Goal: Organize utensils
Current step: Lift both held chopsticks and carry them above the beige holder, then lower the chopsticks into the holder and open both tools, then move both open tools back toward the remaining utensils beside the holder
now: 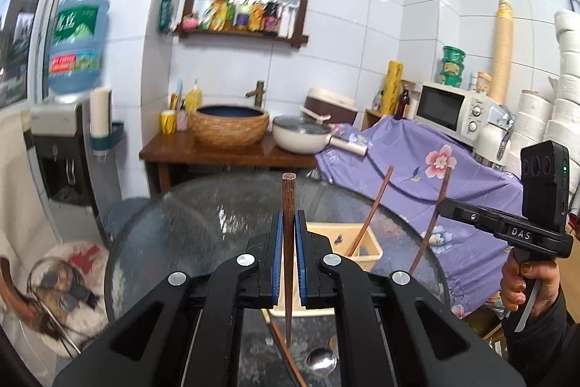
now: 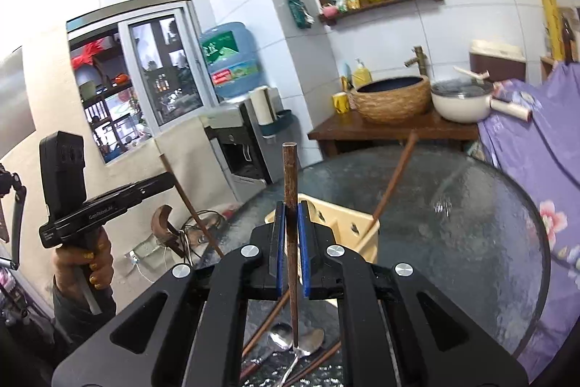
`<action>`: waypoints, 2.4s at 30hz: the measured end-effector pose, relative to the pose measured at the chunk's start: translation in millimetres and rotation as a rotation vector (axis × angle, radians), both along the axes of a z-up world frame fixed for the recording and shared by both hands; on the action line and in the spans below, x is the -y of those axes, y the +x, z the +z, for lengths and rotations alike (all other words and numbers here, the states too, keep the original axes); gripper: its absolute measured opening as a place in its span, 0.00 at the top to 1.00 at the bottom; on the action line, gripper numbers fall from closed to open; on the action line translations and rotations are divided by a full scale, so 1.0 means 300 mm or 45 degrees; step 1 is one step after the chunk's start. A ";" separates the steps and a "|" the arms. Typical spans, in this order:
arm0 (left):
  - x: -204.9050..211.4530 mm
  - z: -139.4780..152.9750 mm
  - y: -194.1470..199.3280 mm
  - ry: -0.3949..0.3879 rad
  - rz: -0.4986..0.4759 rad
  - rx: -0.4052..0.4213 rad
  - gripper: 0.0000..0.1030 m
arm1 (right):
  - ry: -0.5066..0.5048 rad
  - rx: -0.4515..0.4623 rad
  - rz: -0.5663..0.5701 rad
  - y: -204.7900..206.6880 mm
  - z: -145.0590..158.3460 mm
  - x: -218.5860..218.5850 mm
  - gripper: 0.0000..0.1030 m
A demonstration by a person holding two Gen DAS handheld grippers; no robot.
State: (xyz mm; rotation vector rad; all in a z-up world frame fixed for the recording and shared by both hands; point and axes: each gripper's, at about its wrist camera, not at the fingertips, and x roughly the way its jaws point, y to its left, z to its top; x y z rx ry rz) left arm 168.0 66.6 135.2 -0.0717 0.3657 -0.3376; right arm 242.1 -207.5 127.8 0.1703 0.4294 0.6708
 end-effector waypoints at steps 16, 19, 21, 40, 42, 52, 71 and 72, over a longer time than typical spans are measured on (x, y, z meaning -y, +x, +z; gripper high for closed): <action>0.103 0.318 0.129 -0.020 0.011 0.212 0.93 | -0.023 0.250 -0.072 0.109 0.341 -0.057 0.93; 0.134 0.283 0.175 -0.016 0.021 0.199 0.93 | -0.020 0.239 -0.115 0.150 0.317 -0.059 0.93; 0.151 0.235 0.209 -0.018 0.034 0.189 0.93 | -0.037 0.233 -0.155 0.175 0.276 -0.060 0.93; 0.133 -0.154 0.384 -0.056 0.062 -0.132 0.93 | -0.081 -0.002 -0.230 0.287 -0.071 -0.050 0.92; 0.136 -0.168 0.391 -0.056 0.064 -0.140 0.93 | -0.087 -0.010 -0.238 0.292 -0.083 -0.046 0.92; 0.139 -0.190 0.385 -0.051 0.052 -0.142 0.83 | -0.061 -0.003 -0.281 0.288 -0.103 -0.017 0.83; 0.038 -0.491 0.186 0.089 0.230 -0.393 0.27 | -0.246 -0.124 -0.301 0.045 -0.376 -0.033 0.41; 0.036 -0.526 0.183 0.102 0.235 -0.430 0.32 | -0.271 -0.193 -0.303 0.054 -0.434 -0.036 0.41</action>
